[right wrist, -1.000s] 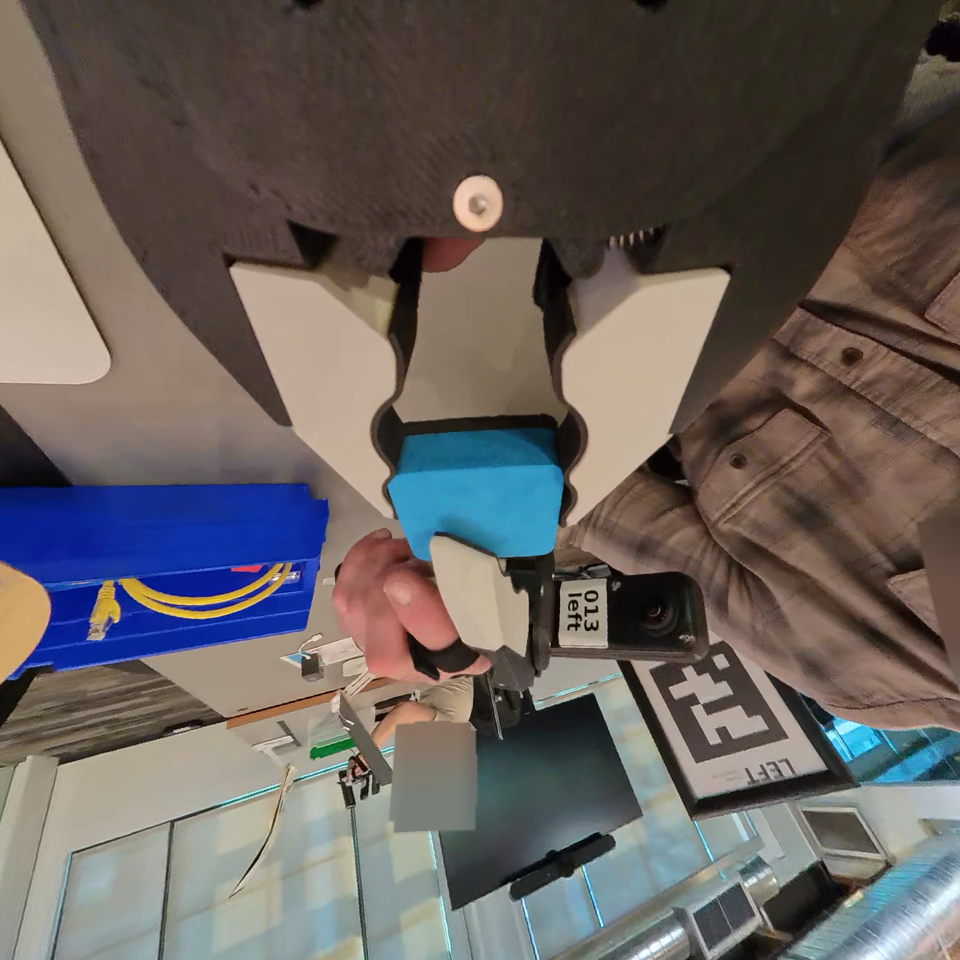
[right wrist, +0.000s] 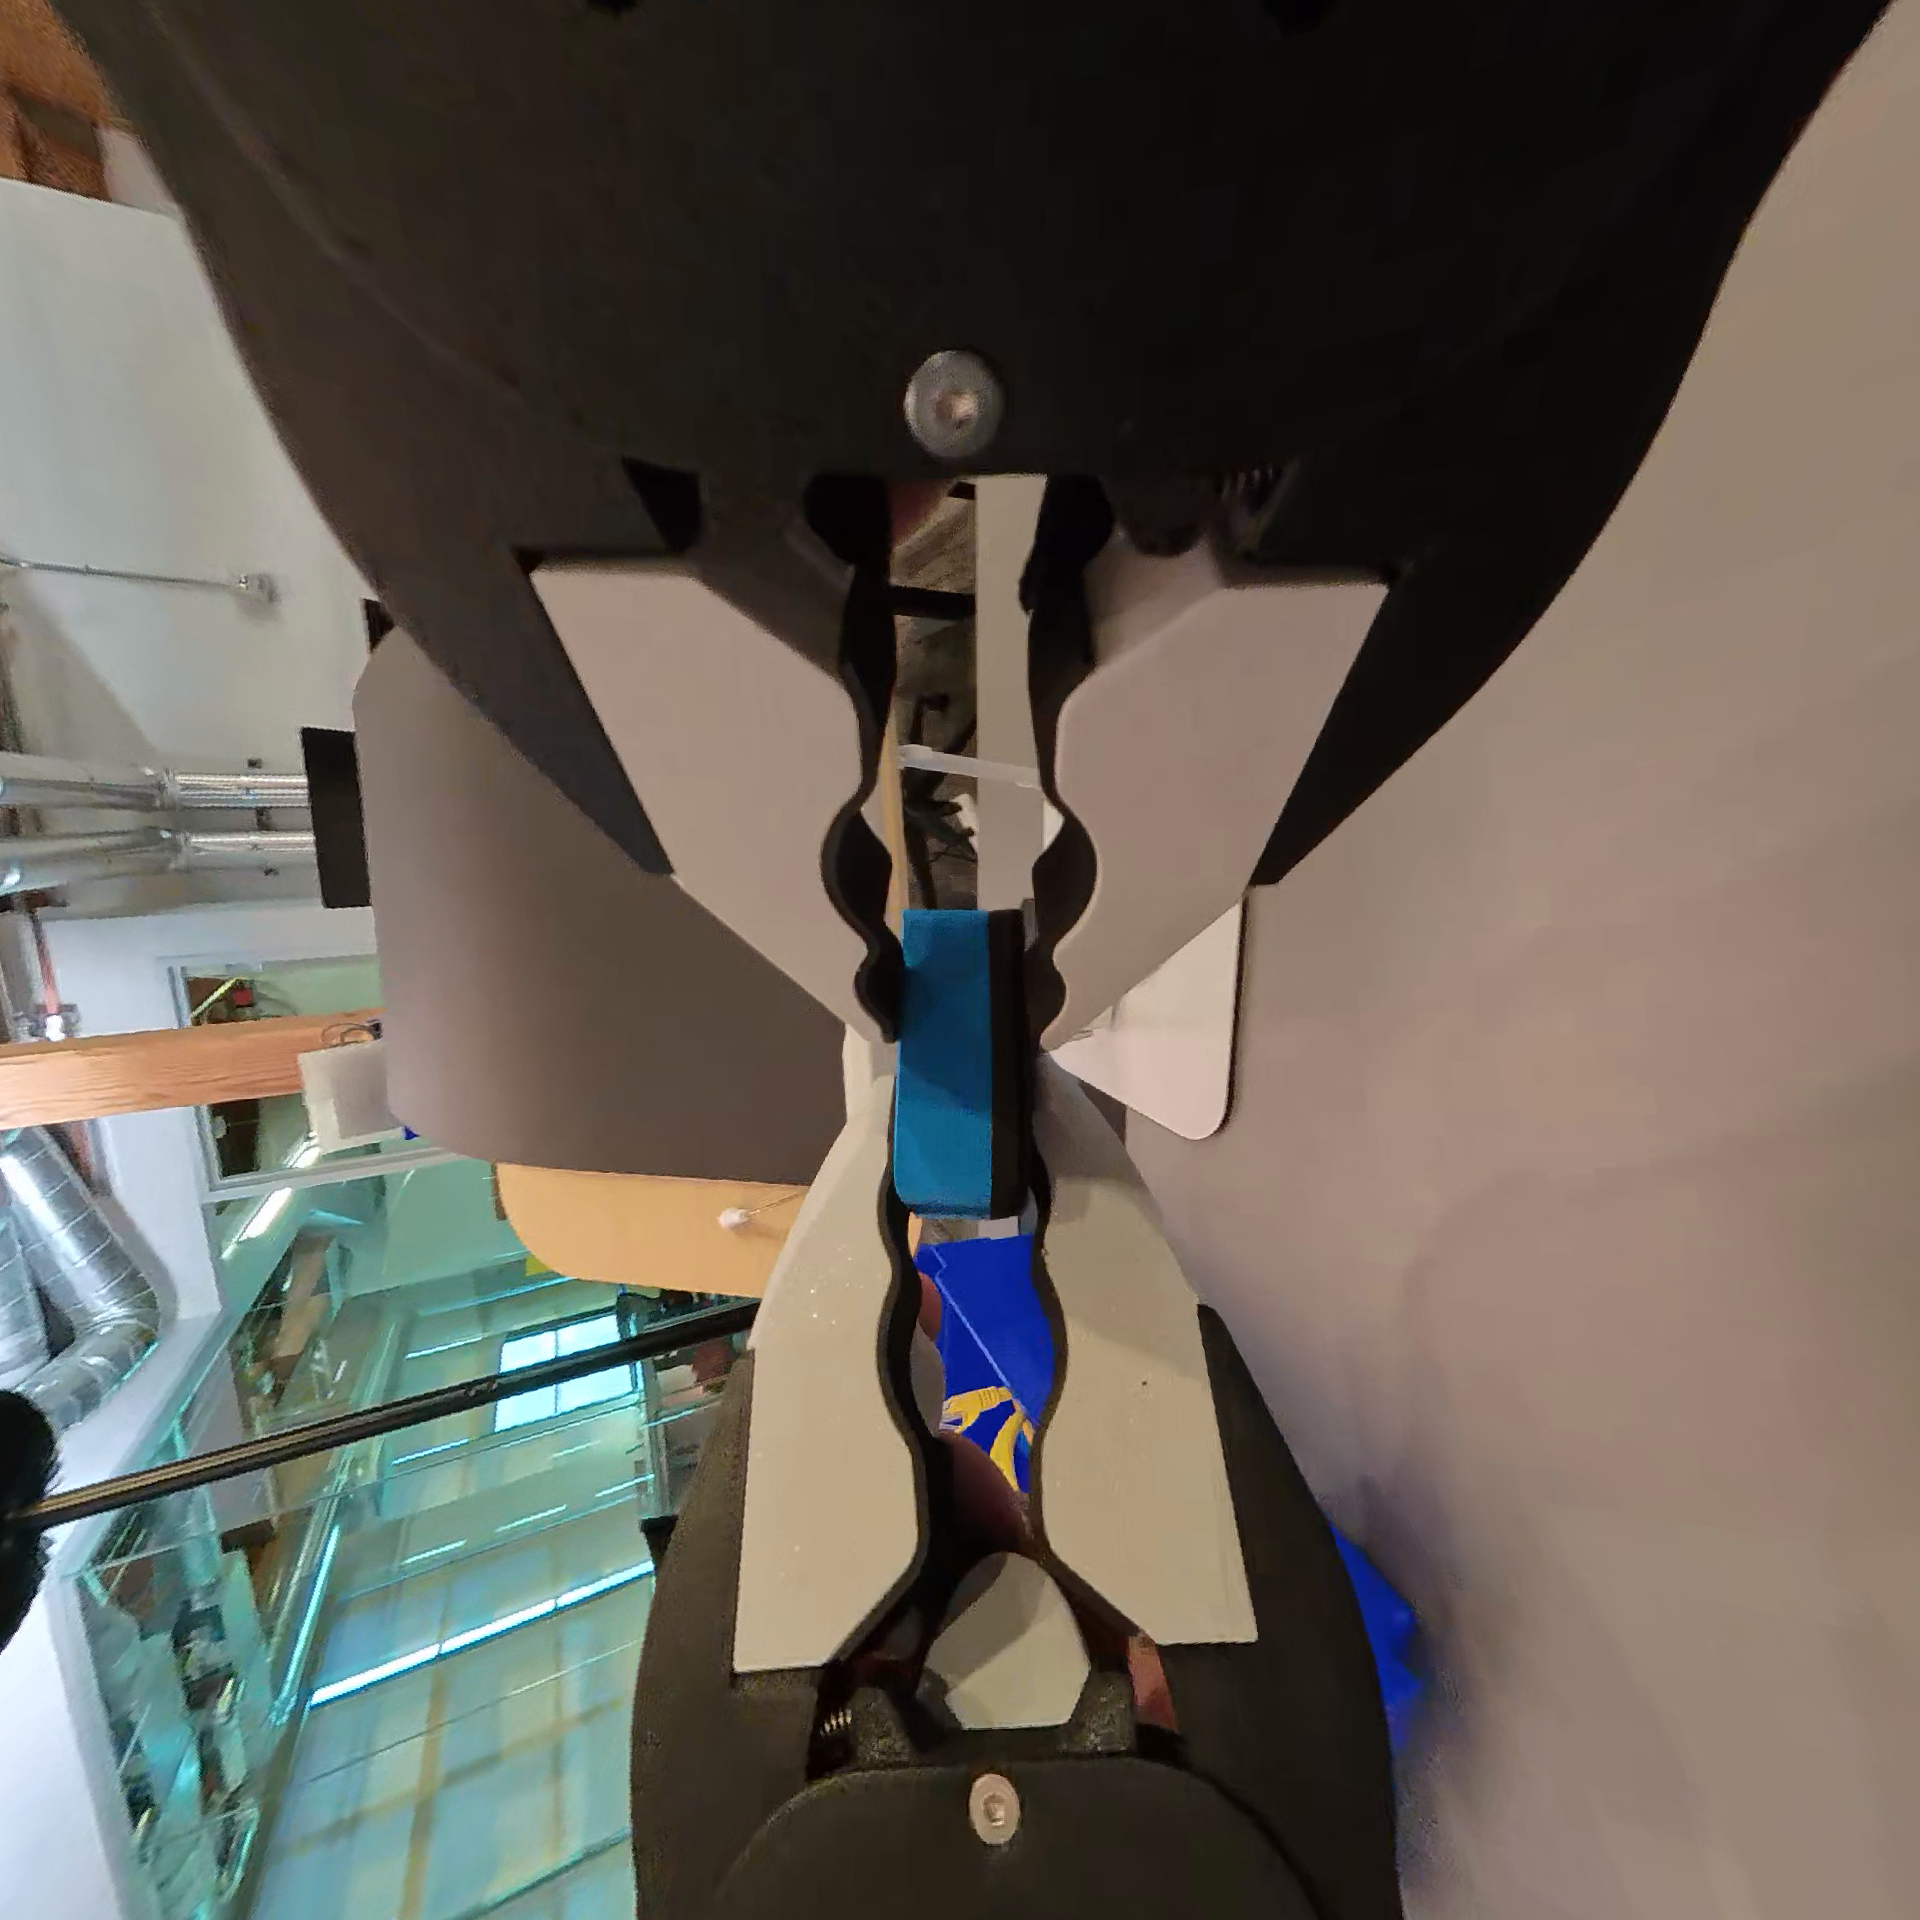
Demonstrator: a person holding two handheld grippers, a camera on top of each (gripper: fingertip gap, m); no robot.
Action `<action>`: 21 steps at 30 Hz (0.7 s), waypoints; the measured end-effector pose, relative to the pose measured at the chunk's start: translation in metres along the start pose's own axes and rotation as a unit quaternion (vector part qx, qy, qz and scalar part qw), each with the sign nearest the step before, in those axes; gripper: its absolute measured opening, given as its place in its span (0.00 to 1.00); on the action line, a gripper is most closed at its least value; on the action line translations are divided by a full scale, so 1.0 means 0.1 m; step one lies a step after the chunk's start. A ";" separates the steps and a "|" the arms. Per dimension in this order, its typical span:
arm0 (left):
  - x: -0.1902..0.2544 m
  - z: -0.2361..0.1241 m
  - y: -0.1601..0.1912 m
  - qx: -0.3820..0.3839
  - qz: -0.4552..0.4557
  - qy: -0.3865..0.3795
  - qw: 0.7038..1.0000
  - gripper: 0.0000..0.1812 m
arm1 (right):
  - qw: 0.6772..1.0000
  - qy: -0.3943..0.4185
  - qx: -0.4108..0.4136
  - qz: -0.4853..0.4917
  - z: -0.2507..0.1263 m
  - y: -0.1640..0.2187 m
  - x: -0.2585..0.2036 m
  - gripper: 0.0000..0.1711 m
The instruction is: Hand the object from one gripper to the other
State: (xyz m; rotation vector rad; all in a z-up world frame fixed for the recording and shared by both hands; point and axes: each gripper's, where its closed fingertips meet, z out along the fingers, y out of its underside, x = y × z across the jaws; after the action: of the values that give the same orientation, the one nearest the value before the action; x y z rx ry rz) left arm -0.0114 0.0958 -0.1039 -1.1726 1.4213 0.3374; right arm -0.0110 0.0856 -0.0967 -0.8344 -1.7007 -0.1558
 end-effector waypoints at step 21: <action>-0.73 -0.14 -0.02 -0.029 0.159 -0.363 0.918 0.28 | 0.530 -0.073 0.333 0.777 0.13 0.03 0.71 0.11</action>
State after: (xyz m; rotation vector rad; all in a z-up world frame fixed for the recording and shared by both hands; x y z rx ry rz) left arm -0.0330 0.1164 -0.0356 -0.7280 0.9292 0.9432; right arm -0.0249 0.1258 -0.0384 -1.4157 -0.4317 1.7113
